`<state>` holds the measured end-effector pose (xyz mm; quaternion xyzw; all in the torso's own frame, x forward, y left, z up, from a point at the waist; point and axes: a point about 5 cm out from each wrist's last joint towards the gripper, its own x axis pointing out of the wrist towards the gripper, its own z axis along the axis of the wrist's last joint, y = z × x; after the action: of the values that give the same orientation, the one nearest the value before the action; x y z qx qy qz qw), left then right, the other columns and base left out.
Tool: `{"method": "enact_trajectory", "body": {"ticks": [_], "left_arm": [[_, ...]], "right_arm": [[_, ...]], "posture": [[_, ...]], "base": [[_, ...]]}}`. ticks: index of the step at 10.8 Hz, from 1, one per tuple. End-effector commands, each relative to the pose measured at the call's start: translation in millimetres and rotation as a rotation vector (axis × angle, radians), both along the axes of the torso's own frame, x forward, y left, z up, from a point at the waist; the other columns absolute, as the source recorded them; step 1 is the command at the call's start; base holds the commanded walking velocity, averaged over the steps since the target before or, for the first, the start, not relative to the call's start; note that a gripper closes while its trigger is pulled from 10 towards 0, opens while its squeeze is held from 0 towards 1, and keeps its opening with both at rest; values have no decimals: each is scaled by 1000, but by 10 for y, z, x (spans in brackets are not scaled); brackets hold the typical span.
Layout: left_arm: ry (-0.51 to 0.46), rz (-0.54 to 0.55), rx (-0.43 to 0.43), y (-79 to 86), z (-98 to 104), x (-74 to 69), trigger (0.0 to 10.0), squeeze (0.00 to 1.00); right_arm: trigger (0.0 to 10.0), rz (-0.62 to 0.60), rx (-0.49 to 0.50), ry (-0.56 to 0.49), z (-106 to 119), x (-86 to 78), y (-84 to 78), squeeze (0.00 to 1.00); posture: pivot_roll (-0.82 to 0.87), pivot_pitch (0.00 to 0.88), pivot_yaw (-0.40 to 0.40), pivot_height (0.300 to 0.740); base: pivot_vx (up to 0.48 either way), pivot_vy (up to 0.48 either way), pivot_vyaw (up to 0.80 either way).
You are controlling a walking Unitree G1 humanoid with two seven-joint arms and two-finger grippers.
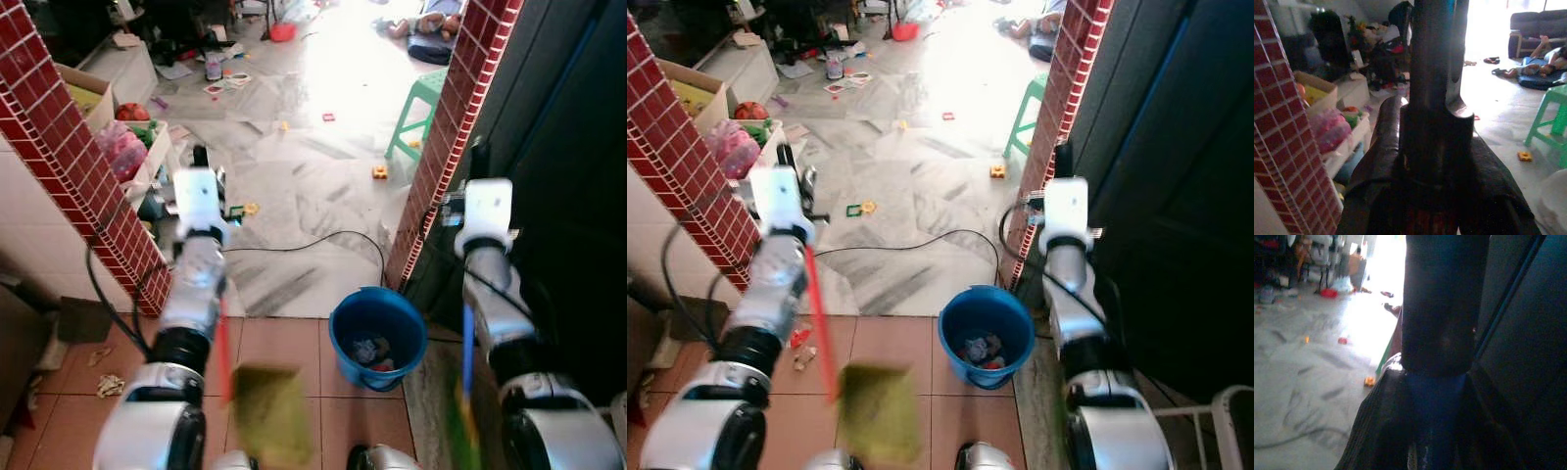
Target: Sweep floor
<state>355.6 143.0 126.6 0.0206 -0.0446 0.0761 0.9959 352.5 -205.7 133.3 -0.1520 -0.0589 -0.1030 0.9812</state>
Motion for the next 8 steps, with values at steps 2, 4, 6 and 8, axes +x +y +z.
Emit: {"method": "enact_trajectory", "body": {"ticks": [2, 4, 6, 8], "left_arm": [[-19, 0, 3, -40, -64, -65, 10000, 0], [-1, -41, -10, -167, -143, -108, 10000, 0], [12, -49, -15, -207, -187, -134, 10000, 0], [45, -49, -18, -198, -254, -212, 10000, 0]], "right_arm": [[10000, 16, 35, -58, 130, 61, 42, 0], [10000, 7, 188, -59, 132, 98, 60, 0], [10000, -12, 286, -64, 143, 125, 45, 0], [10000, -18, 377, -75, 149, 140, 9, 0]], "posture": [[-49, 0, 1, 740], [-50, 0, 2, 740], [-52, 0, 2, 740], [-51, 0, 3, 740]], "base": [[0, 0, 0], [0, 0, 0], [0, 0, 0], [0, 0, 0]]}}
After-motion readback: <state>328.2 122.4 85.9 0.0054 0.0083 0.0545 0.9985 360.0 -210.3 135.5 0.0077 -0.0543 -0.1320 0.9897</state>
